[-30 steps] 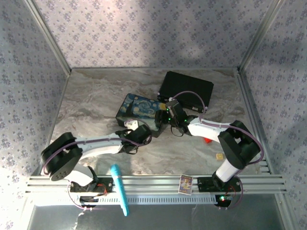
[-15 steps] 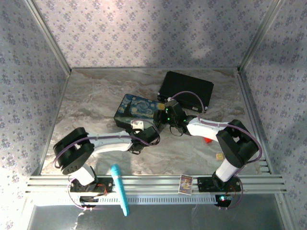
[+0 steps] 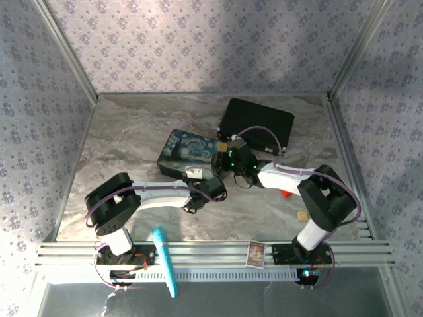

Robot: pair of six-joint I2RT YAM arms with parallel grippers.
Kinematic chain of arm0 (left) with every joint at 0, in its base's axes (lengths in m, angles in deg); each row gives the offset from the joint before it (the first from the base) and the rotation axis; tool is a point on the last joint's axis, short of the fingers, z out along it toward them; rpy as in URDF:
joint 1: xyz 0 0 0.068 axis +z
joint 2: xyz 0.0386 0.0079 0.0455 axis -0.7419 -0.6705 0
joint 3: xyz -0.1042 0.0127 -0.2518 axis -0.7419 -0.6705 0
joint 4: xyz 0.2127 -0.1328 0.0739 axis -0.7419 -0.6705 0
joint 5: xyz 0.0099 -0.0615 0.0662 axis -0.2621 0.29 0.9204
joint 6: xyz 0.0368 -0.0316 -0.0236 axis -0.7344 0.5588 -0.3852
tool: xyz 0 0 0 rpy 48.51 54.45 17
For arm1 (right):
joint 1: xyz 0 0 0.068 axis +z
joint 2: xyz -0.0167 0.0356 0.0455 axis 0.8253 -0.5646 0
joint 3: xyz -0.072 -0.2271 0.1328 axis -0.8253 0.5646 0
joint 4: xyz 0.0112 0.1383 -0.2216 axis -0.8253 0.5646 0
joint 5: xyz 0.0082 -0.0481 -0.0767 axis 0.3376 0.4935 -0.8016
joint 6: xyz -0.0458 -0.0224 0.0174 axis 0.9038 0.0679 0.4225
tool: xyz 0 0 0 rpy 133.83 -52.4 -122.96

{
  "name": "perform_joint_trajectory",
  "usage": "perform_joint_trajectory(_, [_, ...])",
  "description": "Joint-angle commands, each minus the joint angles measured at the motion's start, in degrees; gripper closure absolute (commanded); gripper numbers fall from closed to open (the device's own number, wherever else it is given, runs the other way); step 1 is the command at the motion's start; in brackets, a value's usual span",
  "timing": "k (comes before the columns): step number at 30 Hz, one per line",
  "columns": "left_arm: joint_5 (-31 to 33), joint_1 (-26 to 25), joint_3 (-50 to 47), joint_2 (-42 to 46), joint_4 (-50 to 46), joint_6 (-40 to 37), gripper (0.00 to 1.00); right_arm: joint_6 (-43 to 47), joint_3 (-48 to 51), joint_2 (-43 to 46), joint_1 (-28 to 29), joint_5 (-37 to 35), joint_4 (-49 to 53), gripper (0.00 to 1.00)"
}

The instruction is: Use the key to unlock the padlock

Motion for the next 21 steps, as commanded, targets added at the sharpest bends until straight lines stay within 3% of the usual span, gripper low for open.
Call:
perform_joint_trajectory(1, [-3.66,0.74,-2.45,-1.21,-8.44,-1.33,0.81,0.55,4.30,-4.99,-1.11,-2.72,14.47,0.43])
perform_joint_trajectory(8, [-7.22,6.73,-11.36,8.84,-9.61,-6.26,0.82,0.45,4.07,-6.25,-1.28,-2.52,13.78,0.43])
perform_joint_trajectory(13, [-6.90,6.19,-13.58,13.32,-4.12,-6.65,0.81,0.37,3.73,-6.93,-0.97,-2.20,13.46,0.44])
perform_joint_trajectory(17, [-7.39,5.79,-14.48,13.56,2.68,-9.02,0.85,0.51,3.72,-6.93,-0.95,-1.84,13.38,0.44])
perform_joint_trajectory(21, [-1.53,3.50,-8.71,8.41,-4.64,-8.88,0.82,0.63,4.04,-6.47,-0.98,-2.10,13.64,0.44])
